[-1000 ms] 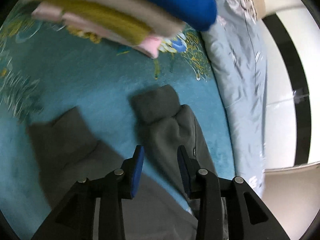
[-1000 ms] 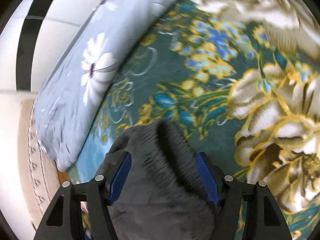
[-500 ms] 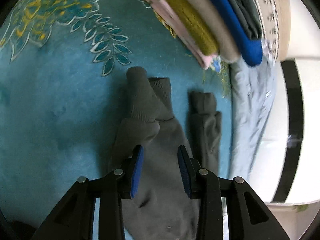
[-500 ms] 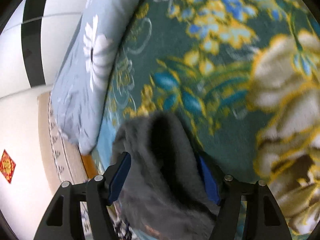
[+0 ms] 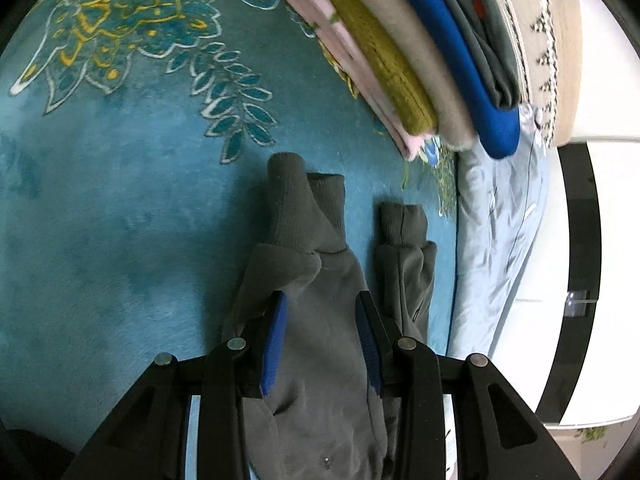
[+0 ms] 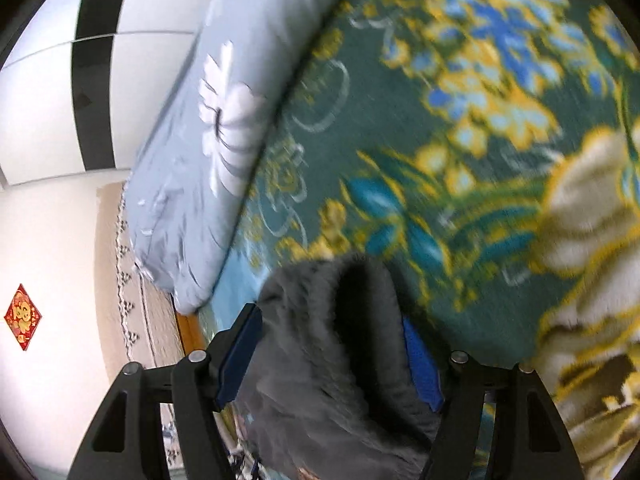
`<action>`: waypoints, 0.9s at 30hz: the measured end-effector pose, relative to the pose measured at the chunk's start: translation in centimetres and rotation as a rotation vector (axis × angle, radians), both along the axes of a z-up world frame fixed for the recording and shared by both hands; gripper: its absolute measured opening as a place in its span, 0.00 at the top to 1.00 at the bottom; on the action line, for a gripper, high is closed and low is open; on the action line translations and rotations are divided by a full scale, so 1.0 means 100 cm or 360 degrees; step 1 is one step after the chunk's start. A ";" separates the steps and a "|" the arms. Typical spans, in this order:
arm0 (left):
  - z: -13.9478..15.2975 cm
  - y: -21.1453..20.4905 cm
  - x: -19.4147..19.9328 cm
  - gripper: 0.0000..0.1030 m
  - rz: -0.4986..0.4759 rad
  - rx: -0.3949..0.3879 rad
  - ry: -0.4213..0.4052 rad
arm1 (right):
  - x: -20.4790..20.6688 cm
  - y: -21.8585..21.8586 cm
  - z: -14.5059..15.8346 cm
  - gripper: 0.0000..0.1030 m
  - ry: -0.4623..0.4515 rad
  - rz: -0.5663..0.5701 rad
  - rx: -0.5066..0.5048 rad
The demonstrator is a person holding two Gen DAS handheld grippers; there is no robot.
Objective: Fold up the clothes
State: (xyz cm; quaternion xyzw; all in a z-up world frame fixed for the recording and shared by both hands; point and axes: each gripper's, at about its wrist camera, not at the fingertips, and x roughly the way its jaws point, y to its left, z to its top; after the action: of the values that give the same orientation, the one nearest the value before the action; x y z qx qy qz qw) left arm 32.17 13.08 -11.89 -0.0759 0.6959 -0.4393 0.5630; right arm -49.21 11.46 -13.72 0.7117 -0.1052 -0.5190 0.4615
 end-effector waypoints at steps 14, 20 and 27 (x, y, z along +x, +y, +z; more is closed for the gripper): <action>-0.001 0.000 0.001 0.65 -0.0038 0.0001 0.0018 | 0.000 0.003 0.049 0.84 0.0291 -0.0075 -0.0063; -0.002 -0.002 0.001 0.65 -0.0063 0.0003 0.0003 | -0.007 -0.009 0.013 0.84 0.0317 -0.0120 0.0209; 0.004 -0.001 0.003 0.58 -0.0082 -0.0017 -0.0056 | -0.009 0.003 0.028 0.73 0.0267 -0.0197 0.0202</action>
State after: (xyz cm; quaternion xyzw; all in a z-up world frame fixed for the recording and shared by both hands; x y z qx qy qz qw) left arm 32.48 12.94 -11.47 -0.0533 0.6853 -0.4586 0.5632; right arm -50.13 11.74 -10.94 0.6858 -0.0769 -0.6099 0.3897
